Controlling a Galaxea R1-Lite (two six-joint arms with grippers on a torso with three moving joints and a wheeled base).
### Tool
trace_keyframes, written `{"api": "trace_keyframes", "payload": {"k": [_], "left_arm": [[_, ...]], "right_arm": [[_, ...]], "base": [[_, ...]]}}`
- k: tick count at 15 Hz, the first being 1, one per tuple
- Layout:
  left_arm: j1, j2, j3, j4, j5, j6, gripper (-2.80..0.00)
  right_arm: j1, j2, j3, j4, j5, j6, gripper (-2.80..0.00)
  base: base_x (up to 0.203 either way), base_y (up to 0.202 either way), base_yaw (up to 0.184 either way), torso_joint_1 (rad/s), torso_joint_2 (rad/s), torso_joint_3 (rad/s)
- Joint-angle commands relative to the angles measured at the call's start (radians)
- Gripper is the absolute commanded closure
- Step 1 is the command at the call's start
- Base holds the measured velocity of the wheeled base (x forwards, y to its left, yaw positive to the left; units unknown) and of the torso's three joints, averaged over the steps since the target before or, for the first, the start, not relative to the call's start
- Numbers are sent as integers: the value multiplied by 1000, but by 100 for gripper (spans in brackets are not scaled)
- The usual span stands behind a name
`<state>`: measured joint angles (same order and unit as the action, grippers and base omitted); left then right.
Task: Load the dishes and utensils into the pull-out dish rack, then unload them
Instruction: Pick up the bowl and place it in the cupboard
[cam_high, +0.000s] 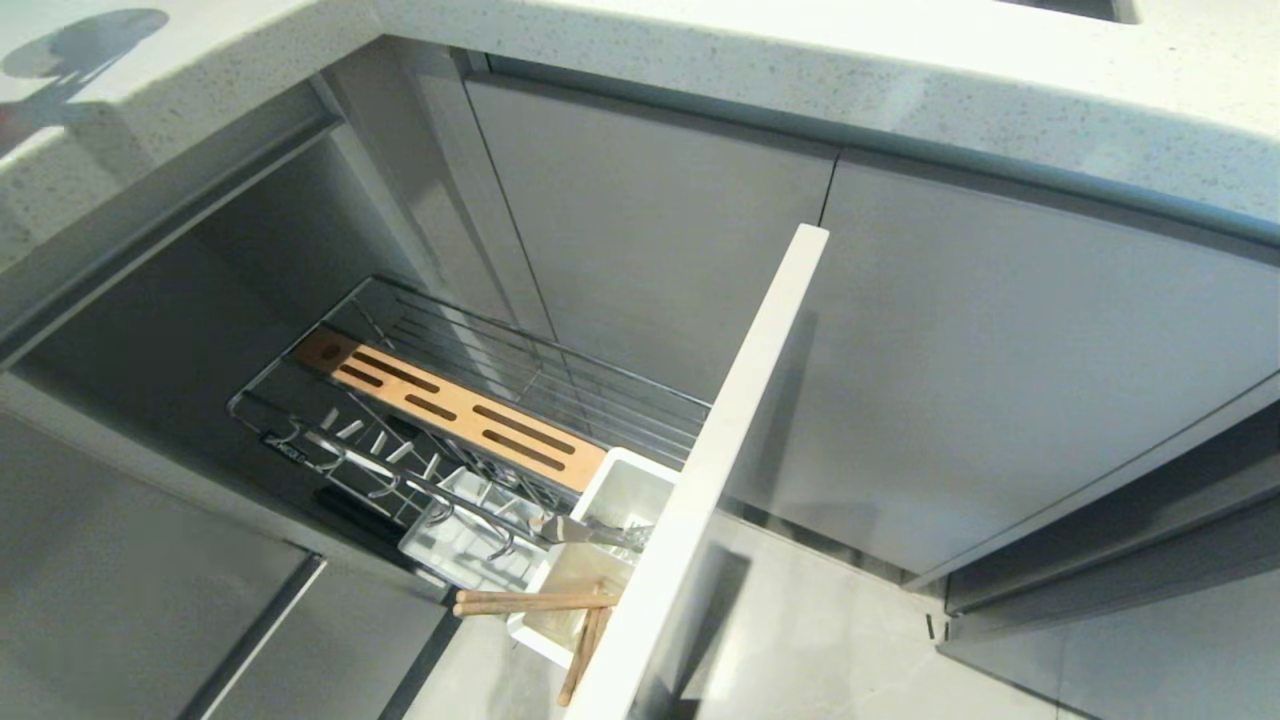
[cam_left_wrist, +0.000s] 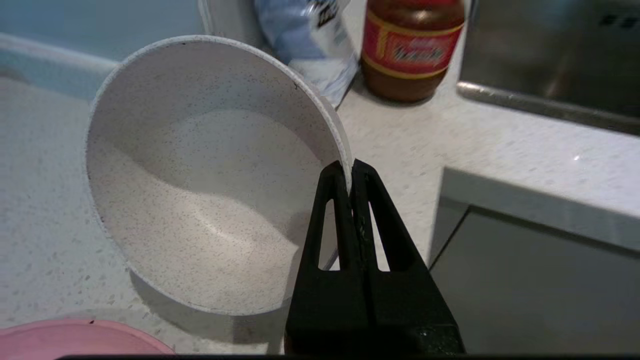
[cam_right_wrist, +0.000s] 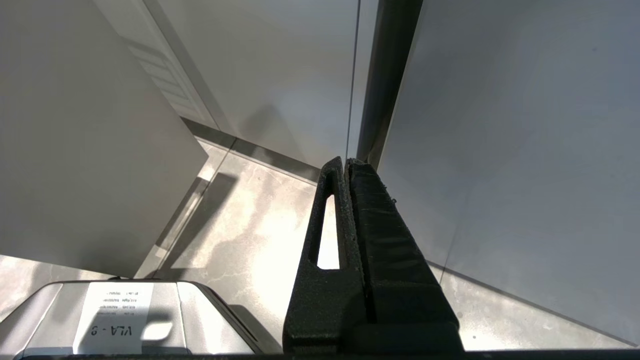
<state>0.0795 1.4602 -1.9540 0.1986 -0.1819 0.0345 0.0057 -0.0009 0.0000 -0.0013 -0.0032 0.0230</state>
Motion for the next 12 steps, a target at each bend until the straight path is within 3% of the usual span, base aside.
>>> {"api": "trace_keyframes", "payload": {"k": [1,4,7,9,12], "left_arm": [[-72,-75,0,2,87,6,0],[-231,-160,15,-7,207,1,0],[-356,-261,144,-28,346,-39,0],[-420,-306,277,-95,376,-159,0],[-496,-346,498,-253,386,-392,0]], "right_arm": [[0,1,2,0,0,0,0],[0,1,2,0,0,0,0],[0,1,2,0,0,0,0],[0,1,2,0,0,0,0],[0,1,2,0,0,0,0]], "base": [[0,0,0,0,0,0],[0,0,0,0,0,0],[0,0,0,0,0,0],[0,0,0,0,0,0],[0,0,0,0,0,0]]}}
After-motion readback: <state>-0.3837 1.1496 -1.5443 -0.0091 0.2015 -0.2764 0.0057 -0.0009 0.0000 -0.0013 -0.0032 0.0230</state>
